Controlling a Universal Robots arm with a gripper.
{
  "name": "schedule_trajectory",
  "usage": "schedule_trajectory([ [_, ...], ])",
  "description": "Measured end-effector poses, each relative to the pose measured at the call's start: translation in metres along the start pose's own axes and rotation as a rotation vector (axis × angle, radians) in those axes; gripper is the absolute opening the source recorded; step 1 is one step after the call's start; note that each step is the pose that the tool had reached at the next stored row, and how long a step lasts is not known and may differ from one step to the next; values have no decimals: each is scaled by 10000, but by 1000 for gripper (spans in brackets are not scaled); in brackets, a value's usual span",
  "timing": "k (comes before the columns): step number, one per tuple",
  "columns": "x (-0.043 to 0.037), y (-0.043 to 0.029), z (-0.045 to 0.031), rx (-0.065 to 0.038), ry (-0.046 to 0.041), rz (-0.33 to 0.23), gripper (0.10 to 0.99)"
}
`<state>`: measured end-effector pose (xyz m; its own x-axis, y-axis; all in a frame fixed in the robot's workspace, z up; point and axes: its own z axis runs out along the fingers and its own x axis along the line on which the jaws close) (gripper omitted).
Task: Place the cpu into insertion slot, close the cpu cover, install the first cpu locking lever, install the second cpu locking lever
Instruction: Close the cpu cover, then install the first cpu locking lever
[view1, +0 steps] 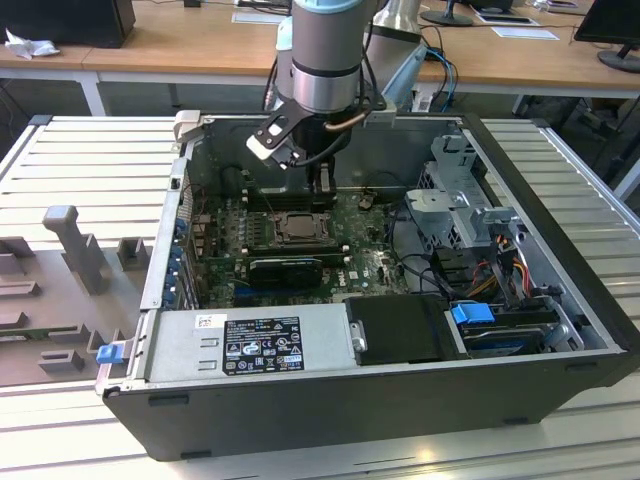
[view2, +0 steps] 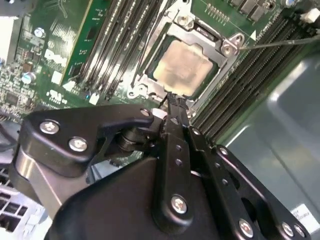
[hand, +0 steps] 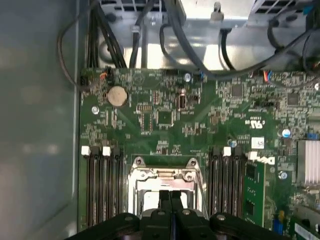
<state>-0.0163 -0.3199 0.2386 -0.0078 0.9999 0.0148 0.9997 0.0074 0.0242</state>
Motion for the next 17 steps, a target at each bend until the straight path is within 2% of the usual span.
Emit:
schedule_trajectory([
  [3, -1, -36, 40, 24, 33, -73, 106],
  [5, 0, -74, 42, 26, 59, -127, 106],
  [11, 1, -207, 42, 27, 61, -163, 106],
  [13, 2, -299, 40, 27, 62, -163, 106],
  [14, 2, -317, 38, 28, 61, -164, 106],
  [17, 4, -314, -72, 27, 61, -164, 106],
])
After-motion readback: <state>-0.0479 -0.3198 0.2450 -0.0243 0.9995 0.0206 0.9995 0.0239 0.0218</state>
